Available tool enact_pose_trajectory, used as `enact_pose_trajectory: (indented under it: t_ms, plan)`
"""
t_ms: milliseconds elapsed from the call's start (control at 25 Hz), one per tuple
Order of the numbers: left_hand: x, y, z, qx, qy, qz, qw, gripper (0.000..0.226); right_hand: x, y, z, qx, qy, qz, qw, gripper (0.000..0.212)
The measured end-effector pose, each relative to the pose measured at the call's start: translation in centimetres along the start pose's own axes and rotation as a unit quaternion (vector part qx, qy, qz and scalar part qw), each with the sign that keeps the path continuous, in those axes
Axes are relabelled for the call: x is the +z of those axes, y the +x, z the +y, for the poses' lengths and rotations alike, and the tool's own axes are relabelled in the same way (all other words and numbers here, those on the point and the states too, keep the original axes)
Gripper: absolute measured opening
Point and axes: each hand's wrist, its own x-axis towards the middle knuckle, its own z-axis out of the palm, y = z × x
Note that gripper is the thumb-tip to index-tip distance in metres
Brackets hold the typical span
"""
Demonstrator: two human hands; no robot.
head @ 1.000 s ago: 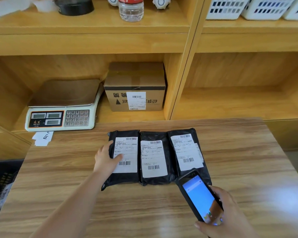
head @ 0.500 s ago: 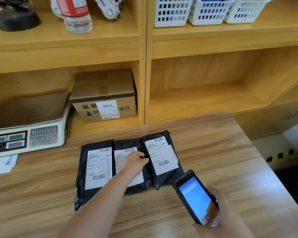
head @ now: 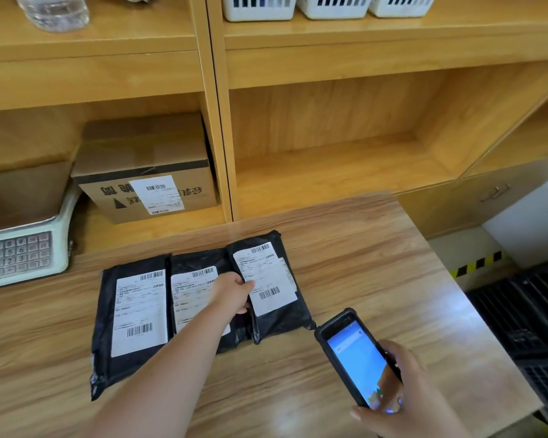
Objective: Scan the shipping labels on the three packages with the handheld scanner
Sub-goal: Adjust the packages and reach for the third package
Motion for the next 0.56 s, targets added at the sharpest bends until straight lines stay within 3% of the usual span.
enact_pose_trajectory:
  t_ms: [160,400,480,560]
  plan:
    - [0.4,-0.3,-0.1,0.03,-0.022,-0.003,0.999,0.036,-0.3,0.0,0.1,0.006,-0.005,-0.019,1.0,0.113]
    - [2.2,-0.7,-0.1,-0.029,-0.222,-0.081,0.971,0.019,-0.4,0.2,0.1,0.0,-0.008,-0.02,1.0,0.109]
    - [2.4,-0.4,0.0,-0.027,-0.241,-0.064,0.968,0.025,-0.5,0.4,0.2,0.005,-0.012,-0.019,1.0,0.11]
    - [2.4,-0.2,0.3,-0.038,-0.284,-0.066,0.956,0.055,-0.7,0.5,0.4,0.005,-0.021,-0.021,1.0,0.11]
